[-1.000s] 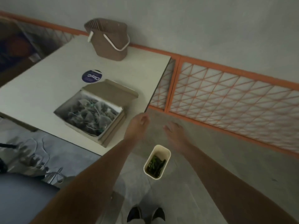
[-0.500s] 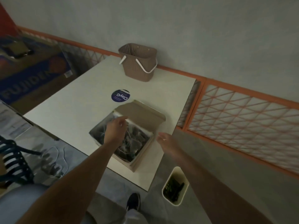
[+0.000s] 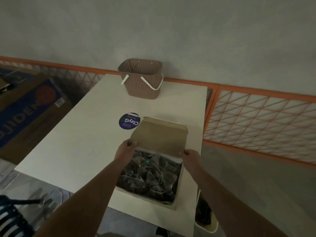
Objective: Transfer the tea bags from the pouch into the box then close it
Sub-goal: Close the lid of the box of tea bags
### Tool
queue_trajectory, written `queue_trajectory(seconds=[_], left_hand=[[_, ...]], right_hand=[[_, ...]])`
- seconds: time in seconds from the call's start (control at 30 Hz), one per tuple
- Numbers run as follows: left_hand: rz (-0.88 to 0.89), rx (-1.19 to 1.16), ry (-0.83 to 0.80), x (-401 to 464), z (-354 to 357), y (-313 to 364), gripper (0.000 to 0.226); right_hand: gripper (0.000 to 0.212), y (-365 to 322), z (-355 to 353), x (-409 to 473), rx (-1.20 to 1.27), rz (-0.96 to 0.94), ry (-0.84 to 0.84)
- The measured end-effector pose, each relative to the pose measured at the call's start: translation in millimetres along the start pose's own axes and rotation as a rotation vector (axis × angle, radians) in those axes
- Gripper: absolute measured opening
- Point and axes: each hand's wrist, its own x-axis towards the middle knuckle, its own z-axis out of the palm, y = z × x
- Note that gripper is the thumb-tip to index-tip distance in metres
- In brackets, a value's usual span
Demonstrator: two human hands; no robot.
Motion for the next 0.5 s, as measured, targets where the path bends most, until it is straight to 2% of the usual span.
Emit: queue_trajectory(seconds=[0.13,0.27,0.33,0.43,0.5], left_hand=[[0.009,-0.057,0.099,7.1,4.6,2.5,0.027],[0.003,-0.217,0.175,6.4,8.3,3.2,0.025],[0.005,-0.323,0.167,4.9,5.9,7.1,0.027],[0.083,-0.381,0.124,7.7,-0.4,17.9,0.015],[0.140,-0.480,0.126,6.8,-7.6,32.4,0.024]], right_hand=[[0.022,-12.6,-2.8,11.1,0.009,-0.054,0.078],[0.028,-29.3,-8.3,12.3,0.008,-0.154,0.032],[0.033,-39.4,-10.0,11.9,0.036,-0.173,-0.039],[0.049,-50.8,-11.3,13.4,0.060,-0.214,-0.096],[0.054,-60.6,-14.1,11.5,0.097,-0.233,-0.084]])
